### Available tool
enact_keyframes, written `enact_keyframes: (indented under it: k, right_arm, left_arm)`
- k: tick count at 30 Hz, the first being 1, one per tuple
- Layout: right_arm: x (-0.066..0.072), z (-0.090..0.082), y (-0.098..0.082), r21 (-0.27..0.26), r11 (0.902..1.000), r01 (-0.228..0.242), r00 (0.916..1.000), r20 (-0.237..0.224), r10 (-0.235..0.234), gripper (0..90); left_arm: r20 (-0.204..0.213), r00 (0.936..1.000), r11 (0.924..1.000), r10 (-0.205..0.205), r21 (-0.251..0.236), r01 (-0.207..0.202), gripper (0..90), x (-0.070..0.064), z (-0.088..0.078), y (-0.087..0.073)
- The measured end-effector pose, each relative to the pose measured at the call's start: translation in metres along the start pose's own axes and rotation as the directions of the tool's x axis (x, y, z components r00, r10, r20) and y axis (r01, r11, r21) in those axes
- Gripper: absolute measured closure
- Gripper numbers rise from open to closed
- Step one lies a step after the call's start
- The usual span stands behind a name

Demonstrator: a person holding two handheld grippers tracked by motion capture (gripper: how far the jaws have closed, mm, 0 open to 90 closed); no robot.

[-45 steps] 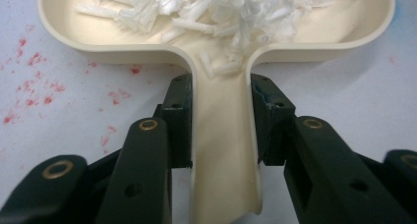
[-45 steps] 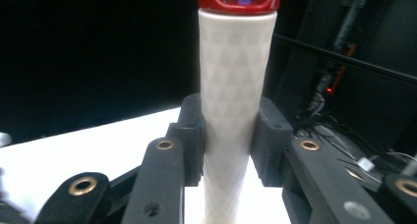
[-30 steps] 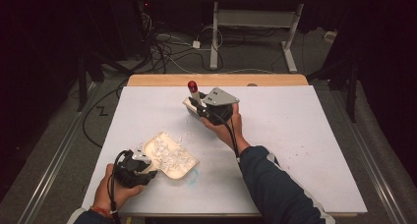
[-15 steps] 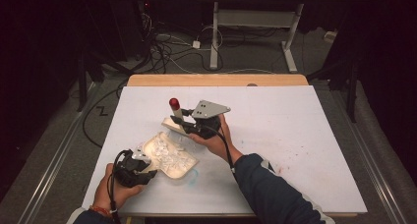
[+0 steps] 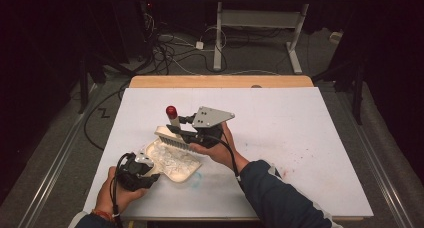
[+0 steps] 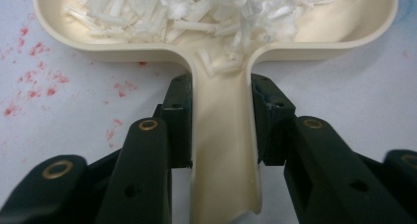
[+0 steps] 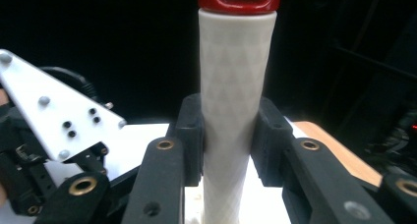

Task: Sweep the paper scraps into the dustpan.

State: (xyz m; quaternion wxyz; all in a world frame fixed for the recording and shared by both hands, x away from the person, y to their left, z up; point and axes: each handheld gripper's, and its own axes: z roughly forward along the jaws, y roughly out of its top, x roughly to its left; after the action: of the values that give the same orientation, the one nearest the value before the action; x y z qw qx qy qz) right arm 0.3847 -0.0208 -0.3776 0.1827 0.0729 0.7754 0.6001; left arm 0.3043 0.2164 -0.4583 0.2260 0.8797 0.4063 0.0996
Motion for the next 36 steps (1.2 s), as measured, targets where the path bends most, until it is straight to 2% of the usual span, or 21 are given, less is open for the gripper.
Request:
enact_keyframes:
  k: [3, 4, 5, 10, 13, 14, 17, 22, 25, 27, 30, 32, 34, 36]
  right_arm:
    - [-0.003, -0.011, 0.002, -0.013, 0.9998, -0.014, 0.9993, 0.034, 0.015, 70.8]
    - [-0.005, -0.02, 0.003, -0.013, 0.9994, -0.033, 0.998, 0.053, 0.034, 70.8]
    - [-0.005, -0.02, 0.003, -0.013, 0.9994, -0.033, 0.998, 0.053, 0.034, 70.8]
    - [-0.01, -0.04, -0.005, 0.008, 0.9986, -0.053, 0.9918, 0.117, 0.052, 70.8]
    - [-0.015, -0.047, -0.011, 0.02, 0.9956, -0.092, 0.9885, 0.123, 0.089, 70.8]
    - [-0.015, -0.047, -0.012, 0.023, 0.9957, -0.09, 0.9869, 0.136, 0.086, 70.8]
    - [-0.011, -0.046, -0.013, 0.056, 0.9977, -0.039, 0.9817, 0.188, 0.028, 70.8]
    - [-0.002, -0.04, -0.022, 0.097, 0.9948, -0.03, 0.9759, 0.218, 0.008, 70.8]
    - [0.003, -0.033, -0.025, 0.086, 0.9957, -0.034, 0.9768, 0.213, 0.015, 70.8]
    - [0.007, -0.027, -0.025, 0.083, 0.9963, -0.021, 0.9803, 0.197, 0.004, 70.8]
    - [0.012, -0.019, -0.023, 0.08, 0.9966, -0.02, 0.99, 0.141, 0.009, 70.7]
    - [0.016, -0.017, -0.022, 0.078, 0.9969, -0.008, 0.9925, 0.122, -0.001, 70.7]
    - [0.017, -0.017, -0.021, 0.061, 0.998, -0.019, 0.9969, 0.077, 0.014, 70.8]
    - [0.018, -0.018, -0.019, 0.066, 0.9976, -0.02, 0.9969, 0.077, 0.015, 70.8]
  left_arm:
    - [-0.003, 1.0, 1.0, 0.004, 0.001, -0.004, 63.1, 0.0, 0.0, -0.001]
    - [-0.004, 1.0, 1.0, 0.005, 0.002, -0.005, 63.1, -0.001, 0.0, -0.001]
    - [-0.004, 1.0, 1.0, 0.003, 0.0, -0.003, 63.1, -0.001, 0.0, -0.001]
    - [-0.012, 0.9999, 1.0, 0.006, 0.004, -0.006, 63.1, -0.002, 0.0, -0.001]
    - [-0.014, 0.9998, 0.9999, 0.013, 0.01, -0.013, 63.1, -0.002, 0.001, -0.001]
    - [-0.015, 0.9998, 0.9999, 0.013, 0.011, -0.013, 63.0, -0.003, 0.001, 0.0]
    - [-0.019, 0.9997, 0.9998, 0.015, 0.01, -0.015, 63.1, -0.004, 0.0, 0.0]
    - [-0.013, 0.9998, 0.9998, 0.014, 0.013, -0.013, 63.1, -0.003, 0.001, -0.001]
    - [-0.011, 0.9999, 0.9999, 0.005, 0.01, -0.005, 63.1, -0.003, 0.002, -0.001]
    - [-0.009, 0.9999, 0.9998, 0.012, 0.014, -0.012, 63.1, -0.003, 0.001, -0.001]
    - [-0.004, 1.0, 0.9999, 0.009, 0.012, -0.009, 63.1, -0.002, 0.001, -0.002]
    - [0.002, 1.0, 0.9999, 0.007, 0.013, -0.007, 63.1, -0.001, 0.001, -0.002]
    - [0.005, 1.0, 0.9999, 0.002, 0.012, -0.002, 63.0, 0.0, 0.002, -0.002]
    - [0.007, 1.0, 0.9999, 0.003, 0.014, -0.003, 63.1, 0.0, 0.002, -0.002]
